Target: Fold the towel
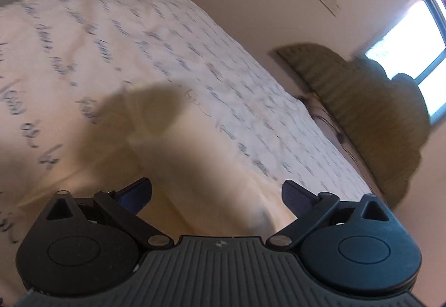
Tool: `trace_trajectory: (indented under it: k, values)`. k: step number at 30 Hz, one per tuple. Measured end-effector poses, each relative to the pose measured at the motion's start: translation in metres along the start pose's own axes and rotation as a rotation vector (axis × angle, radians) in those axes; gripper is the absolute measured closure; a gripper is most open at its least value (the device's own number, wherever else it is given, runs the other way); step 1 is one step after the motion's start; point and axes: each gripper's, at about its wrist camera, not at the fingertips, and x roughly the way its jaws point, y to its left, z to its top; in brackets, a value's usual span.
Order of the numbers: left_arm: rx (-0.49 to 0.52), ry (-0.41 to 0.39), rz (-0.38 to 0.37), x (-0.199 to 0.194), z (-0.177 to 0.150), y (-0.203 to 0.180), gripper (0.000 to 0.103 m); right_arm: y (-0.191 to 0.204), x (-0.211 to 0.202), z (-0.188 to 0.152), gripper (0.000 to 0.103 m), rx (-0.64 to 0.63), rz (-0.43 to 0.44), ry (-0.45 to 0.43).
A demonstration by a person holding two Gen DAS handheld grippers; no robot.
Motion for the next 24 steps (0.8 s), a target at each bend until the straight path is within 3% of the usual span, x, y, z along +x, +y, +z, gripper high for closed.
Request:
trace_trajectory:
  k: [1, 2, 3, 4, 7, 9, 12, 14, 19, 22, 24]
  values:
    - [-0.006, -0.018, 0.0, -0.002, -0.002, 0.004, 0.026, 0.0, 0.002, 0.001, 0.089, 0.011, -0.006, 0.004]
    - [-0.009, -0.02, 0.002, -0.006, -0.004, 0.009, 0.035, 0.002, 0.003, 0.002, 0.089, 0.015, -0.013, 0.006]
    - [-0.012, -0.008, 0.0, -0.006, -0.006, 0.013, 0.058, 0.001, 0.003, 0.002, 0.089, 0.011, -0.026, 0.007]
    - [-0.017, 0.008, -0.012, -0.005, -0.006, 0.017, 0.069, 0.004, 0.001, 0.002, 0.089, 0.001, -0.044, 0.011]
    - [0.018, 0.017, -0.008, -0.007, -0.008, 0.023, 0.087, -0.002, 0.002, 0.001, 0.087, -0.05, -0.064, 0.054]
    - [0.071, 0.002, -0.011, -0.011, -0.012, 0.02, 0.09, -0.012, 0.005, -0.005, 0.085, -0.108, -0.035, 0.123]
    - [0.155, -0.025, 0.008, -0.014, -0.018, 0.013, 0.091, -0.028, 0.006, -0.017, 0.068, -0.263, 0.006, 0.183]
    - [0.201, -0.032, 0.031, -0.015, -0.022, 0.01, 0.091, -0.044, 0.008, -0.022, 0.041, -0.324, 0.044, 0.232]
    - [0.306, -0.02, 0.082, -0.013, -0.033, 0.005, 0.085, -0.08, 0.024, -0.034, 0.039, -0.382, 0.147, 0.331]
    - [0.31, -0.019, 0.082, -0.014, -0.036, 0.008, 0.085, -0.09, 0.038, -0.041, 0.04, -0.433, 0.168, 0.353]
    - [0.333, -0.026, 0.079, -0.015, -0.036, 0.007, 0.09, -0.089, 0.049, -0.043, 0.041, -0.467, 0.185, 0.378]
